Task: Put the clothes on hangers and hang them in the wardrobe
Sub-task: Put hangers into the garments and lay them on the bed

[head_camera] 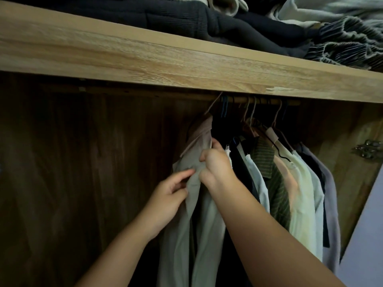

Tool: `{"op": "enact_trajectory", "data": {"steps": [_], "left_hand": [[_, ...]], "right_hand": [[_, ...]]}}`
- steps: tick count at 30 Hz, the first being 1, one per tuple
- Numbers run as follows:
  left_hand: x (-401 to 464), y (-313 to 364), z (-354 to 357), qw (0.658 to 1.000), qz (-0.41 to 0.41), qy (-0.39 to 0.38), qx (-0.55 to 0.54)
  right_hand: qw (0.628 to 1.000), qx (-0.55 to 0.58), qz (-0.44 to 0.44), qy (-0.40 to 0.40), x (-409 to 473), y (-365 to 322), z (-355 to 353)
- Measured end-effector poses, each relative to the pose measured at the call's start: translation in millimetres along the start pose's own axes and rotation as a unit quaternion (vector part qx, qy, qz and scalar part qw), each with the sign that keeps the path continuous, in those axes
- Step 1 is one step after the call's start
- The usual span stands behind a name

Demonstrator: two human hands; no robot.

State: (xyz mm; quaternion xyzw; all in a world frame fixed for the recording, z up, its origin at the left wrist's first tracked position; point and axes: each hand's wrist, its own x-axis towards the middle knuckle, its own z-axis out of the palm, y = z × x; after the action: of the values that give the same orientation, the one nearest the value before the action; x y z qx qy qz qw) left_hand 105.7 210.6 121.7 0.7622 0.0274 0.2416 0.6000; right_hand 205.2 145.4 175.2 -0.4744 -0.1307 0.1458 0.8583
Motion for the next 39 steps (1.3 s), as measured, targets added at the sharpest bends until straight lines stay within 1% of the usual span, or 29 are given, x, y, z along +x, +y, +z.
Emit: {"op": "enact_trajectory", "data": {"steps": [3, 5, 8, 10, 12, 16, 19, 22, 24, 26, 28, 29, 30, 32, 34, 36, 37, 39], "left_hand": [[-1, 14, -1, 0.999, 0.043, 0.033, 0.003], [-5, 20, -1, 0.996, 0.064, 0.054, 0.015], [-12, 23, 1, 0.99, 0.092, 0.09, 0.055], [-14, 23, 4, 0.986, 0.091, 0.111, 0.084], [-16, 22, 9, 0.983, 0.084, 0.132, 0.099], [-20, 24, 30, 0.979, 0.067, 0.158, 0.114], [-24, 30, 55, 0.967, 0.089, 0.153, 0.18], [-28, 36, 84, 0.947, 0.134, 0.127, 0.263], [-32, 38, 107, 0.929, 0.171, 0.082, 0.318], [-40, 40, 131, 0.919, 0.182, 0.019, 0.349], [-54, 42, 154, 0.927, 0.162, -0.07, 0.332], [-61, 42, 165, 0.929, 0.156, -0.106, 0.317], [-69, 43, 176, 0.931, 0.154, -0.127, 0.305], [-83, 43, 200, 0.937, 0.158, -0.13, 0.284], [-97, 43, 225, 0.944, 0.165, -0.113, 0.261], [-110, 43, 252, 0.953, 0.17, -0.109, 0.228], [-115, 43, 265, 0.954, 0.175, -0.112, 0.216], [-123, 41, 291, 0.953, 0.196, -0.123, 0.196]], "right_hand": [[0.997, 0.075, -0.016, 0.0, -12, -25, 2], [0.995, 0.093, -0.01, -0.016, -23, -35, -10], [0.998, 0.02, 0.008, -0.057, -53, -41, -45], [0.994, -0.013, 0.031, -0.103, -75, -47, -75], [0.99, -0.028, 0.044, -0.131, -99, -56, -104], [0.983, -0.1, 0.056, -0.14, -143, -78, -162], [0.972, -0.155, 0.104, -0.141, -175, -99, -204], [0.967, -0.184, 0.116, -0.131, -205, -116, -239], [0.966, -0.192, 0.113, -0.13, -225, -125, -262], [0.967, -0.196, 0.106, -0.123, -245, -136, -285], [0.967, -0.208, 0.098, -0.108, -265, -146, -308], [0.966, -0.219, 0.097, -0.1, -274, -151, -321], [0.963, -0.232, 0.099, -0.092, -284, -156, -332], [0.958, -0.258, 0.101, -0.075, -303, -166, -354], [0.948, -0.298, 0.095, -0.053, -325, -178, -369], [0.925, -0.373, 0.072, -0.008, -347, -188, -382], [0.902, -0.429, 0.054, 0.022, -358, -192, -388], [0.832, -0.549, 0.012, 0.078, -378, -196, -398]]}}
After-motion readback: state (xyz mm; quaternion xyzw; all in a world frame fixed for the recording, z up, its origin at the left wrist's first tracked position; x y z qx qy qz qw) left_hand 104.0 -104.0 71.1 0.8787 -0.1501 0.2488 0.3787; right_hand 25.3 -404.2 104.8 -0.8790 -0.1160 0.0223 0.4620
